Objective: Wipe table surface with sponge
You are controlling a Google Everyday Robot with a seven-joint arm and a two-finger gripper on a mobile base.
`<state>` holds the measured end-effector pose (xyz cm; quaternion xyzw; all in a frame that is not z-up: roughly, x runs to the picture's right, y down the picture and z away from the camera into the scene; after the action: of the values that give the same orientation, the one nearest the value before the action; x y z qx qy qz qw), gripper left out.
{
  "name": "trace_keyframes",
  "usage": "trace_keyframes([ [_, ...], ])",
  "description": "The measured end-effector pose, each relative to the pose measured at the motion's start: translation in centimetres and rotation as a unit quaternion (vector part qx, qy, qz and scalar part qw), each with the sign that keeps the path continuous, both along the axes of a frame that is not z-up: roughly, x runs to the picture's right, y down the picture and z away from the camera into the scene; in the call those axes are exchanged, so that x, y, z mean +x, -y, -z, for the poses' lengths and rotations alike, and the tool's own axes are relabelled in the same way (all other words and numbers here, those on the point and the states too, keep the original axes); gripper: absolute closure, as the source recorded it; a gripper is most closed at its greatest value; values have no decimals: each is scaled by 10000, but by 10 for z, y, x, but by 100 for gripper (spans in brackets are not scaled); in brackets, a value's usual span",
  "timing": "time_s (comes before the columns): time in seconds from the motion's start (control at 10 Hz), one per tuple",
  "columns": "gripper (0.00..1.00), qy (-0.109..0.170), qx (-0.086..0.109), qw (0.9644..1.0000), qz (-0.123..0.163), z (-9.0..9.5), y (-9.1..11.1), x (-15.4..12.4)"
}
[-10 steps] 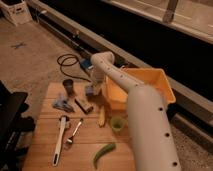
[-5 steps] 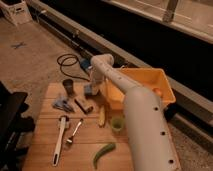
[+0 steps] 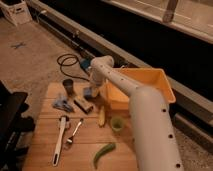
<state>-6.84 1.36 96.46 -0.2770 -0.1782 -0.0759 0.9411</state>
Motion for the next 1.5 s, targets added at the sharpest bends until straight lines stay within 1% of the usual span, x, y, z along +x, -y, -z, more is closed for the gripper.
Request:
trace_keyframes([
  [0.2, 100, -222, -28, 9997, 1, -3, 2, 15],
  [0.4, 100, -396, 25, 9992, 18, -13, 13, 21],
  [0.6, 100, -398, 131, 9991, 32, -22, 25, 16],
  [0.8, 100, -322, 226, 9992, 14, -26, 30, 5],
  [1.0, 100, -175, 289, 9994, -104, -25, 28, 1],
  [1.2, 100, -67, 304, 9995, -52, -18, 22, -8],
  [1.3, 100, -86, 259, 9996, 1, -10, 14, -10],
  [1.5, 100, -246, 47, 9996, 106, -2, 3, 8],
])
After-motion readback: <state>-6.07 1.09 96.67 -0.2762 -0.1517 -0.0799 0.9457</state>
